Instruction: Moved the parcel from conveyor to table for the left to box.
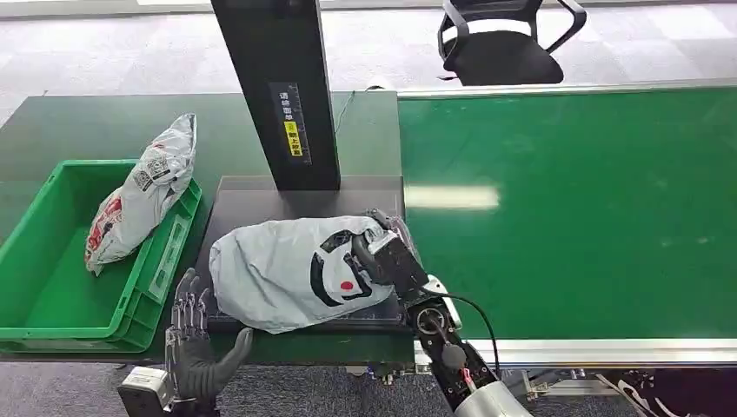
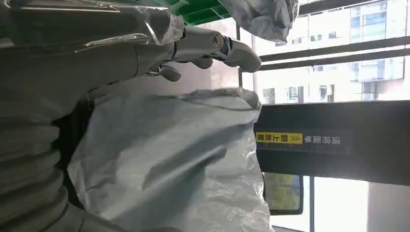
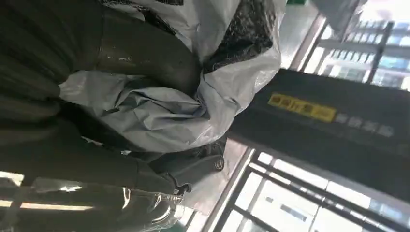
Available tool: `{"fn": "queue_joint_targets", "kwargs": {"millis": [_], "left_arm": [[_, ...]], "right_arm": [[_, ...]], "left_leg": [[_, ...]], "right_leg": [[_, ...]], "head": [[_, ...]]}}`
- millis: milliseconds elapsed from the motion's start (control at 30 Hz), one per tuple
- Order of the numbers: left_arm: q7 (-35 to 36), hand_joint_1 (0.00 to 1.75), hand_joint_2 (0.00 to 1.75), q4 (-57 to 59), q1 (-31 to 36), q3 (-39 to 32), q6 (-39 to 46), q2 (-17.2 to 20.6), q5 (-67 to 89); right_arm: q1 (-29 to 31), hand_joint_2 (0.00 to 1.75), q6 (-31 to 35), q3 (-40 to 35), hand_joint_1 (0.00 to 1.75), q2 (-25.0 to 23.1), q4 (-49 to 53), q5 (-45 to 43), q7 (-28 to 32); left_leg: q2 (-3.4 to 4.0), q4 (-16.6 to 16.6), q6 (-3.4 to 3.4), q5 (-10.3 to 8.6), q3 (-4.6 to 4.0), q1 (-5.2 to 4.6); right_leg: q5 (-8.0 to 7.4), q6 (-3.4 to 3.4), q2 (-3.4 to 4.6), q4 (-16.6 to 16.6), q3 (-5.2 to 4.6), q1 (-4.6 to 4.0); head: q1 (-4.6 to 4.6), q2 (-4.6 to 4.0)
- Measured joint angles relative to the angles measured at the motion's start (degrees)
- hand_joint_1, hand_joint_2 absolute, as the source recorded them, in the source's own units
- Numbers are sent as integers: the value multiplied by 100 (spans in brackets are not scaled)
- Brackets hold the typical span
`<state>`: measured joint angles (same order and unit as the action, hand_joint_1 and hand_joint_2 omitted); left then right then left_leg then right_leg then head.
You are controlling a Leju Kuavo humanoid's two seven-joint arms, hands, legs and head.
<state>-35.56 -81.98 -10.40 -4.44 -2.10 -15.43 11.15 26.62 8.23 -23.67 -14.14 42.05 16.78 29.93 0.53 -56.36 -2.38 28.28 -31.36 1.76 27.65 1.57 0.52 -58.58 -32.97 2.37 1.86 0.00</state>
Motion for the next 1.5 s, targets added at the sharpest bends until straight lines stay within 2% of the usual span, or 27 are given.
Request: {"fn": "queue_joint_targets", "kwargs": {"millis": [100,133,433,633,933,1000,1100,1300,1500], "left_arm": [[35,0,175,-57,-51,0,9,-5,0],[50,0,175,-62,-61,0,9,-5,0],[57,0,175,-64,-64,39,146,-7,-55],[57,0,175,-62,-61,66,210,-5,-70],[37,0,175,-51,-63,131,408,0,-70],[50,0,175,-51,-54,186,795,2,314],[312,0,175,-46,41,425,1854,19,1477],[1417,0,175,260,751,1133,3106,166,3522],[1880,0,175,1740,2226,1914,3261,291,3919]], "right_arm": [[115,175,383,13,169,-17,-255,20,-35],[131,175,486,28,0,-24,-304,16,-35],[128,175,1242,369,0,-24,-443,-137,187],[56,175,1397,573,0,-13,-388,-350,488],[-372,175,1242,1095,0,59,559,-1123,885],[-539,175,1168,1154,0,59,812,-1156,900],[-823,175,1113,1191,0,52,1237,-1178,868],[-1006,175,877,1209,0,-2,1513,-1211,784],[-927,175,602,1222,0,-87,1493,-1453,784]], "left_leg": [[0,0,0,0,0,-1],[-1,0,0,0,0,-1],[1,-1,0,0,2,-1],[0,-1,0,0,3,-1],[2,-1,0,1,3,-1],[1,-1,0,1,5,-1],[0,-1,0,1,4,-1],[-1,-3,2,-2,13,-1],[-2,-5,5,-15,14,-2]], "right_leg": [[0,0,0,1,0,1],[0,0,-1,1,0,1],[0,0,0,1,-1,1],[0,0,0,2,-1,1],[0,0,1,2,0,1],[0,0,0,2,-1,1],[0,0,0,2,-1,1],[-3,-1,0,3,2,2],[-18,2,0,2,6,2]], "head": [[2,0],[0,0],[0,0],[0,0],[0,0],[0,0],[0,0],[0,0],[-2,0]]}}
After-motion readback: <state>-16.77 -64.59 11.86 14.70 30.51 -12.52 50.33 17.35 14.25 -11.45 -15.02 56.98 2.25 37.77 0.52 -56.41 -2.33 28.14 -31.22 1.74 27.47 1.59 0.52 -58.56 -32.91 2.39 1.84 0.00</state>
